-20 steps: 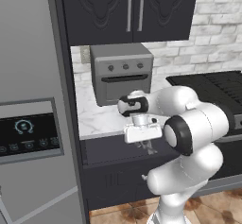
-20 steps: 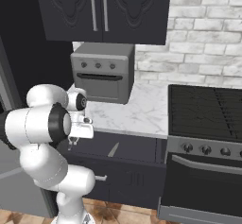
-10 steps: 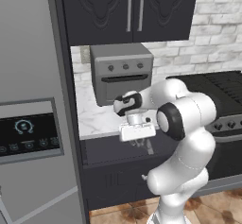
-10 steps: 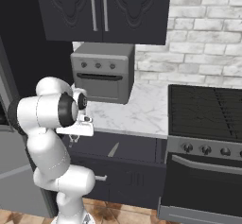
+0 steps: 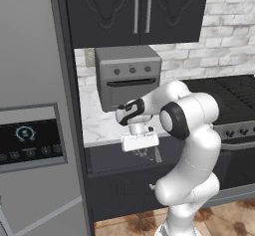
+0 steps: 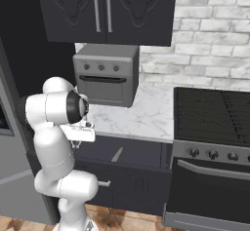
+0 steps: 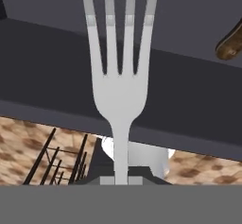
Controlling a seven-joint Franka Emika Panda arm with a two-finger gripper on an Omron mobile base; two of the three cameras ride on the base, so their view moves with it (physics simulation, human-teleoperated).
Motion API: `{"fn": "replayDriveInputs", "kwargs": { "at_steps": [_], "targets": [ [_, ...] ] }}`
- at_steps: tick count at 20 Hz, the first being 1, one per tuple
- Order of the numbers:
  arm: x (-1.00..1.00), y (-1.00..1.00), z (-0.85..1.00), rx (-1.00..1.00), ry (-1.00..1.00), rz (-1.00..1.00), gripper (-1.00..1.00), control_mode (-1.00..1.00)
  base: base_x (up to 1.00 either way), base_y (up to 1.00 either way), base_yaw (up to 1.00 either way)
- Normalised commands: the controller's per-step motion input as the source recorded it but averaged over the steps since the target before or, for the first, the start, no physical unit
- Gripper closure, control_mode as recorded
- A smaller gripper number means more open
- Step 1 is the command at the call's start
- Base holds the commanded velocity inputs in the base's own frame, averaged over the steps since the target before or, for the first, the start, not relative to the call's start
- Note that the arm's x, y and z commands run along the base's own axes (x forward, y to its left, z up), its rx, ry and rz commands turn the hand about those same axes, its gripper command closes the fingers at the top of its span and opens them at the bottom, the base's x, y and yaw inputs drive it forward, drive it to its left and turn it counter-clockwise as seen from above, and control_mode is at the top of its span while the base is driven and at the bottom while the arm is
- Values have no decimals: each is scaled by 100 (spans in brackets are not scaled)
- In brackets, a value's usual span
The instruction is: Pick up the metallic utensils from the counter and place them in the open drawer. Make sure not to pick up any wooden utensils.
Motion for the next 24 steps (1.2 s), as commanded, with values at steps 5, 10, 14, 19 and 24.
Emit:
{"fn": "replayDriveInputs", "kwargs": {
  "at_steps": [5, 10, 14, 19, 24],
  "targets": [
    [2, 0, -16, 0, -10, 0, 100, -100, 0, 0, 0],
    [9, 0, -43, 0, -8, 0, 100, -100, 0, 0, 0],
    [15, 1, -41, 0, 0, 0, 100, -100, 0, 0, 0],
    [12, 0, -17, 0, 0, 0, 100, -100, 0, 0, 0],
    [25, 3, -3, 0, 3, 0, 100, -100, 0, 0, 0]
  ]
}}
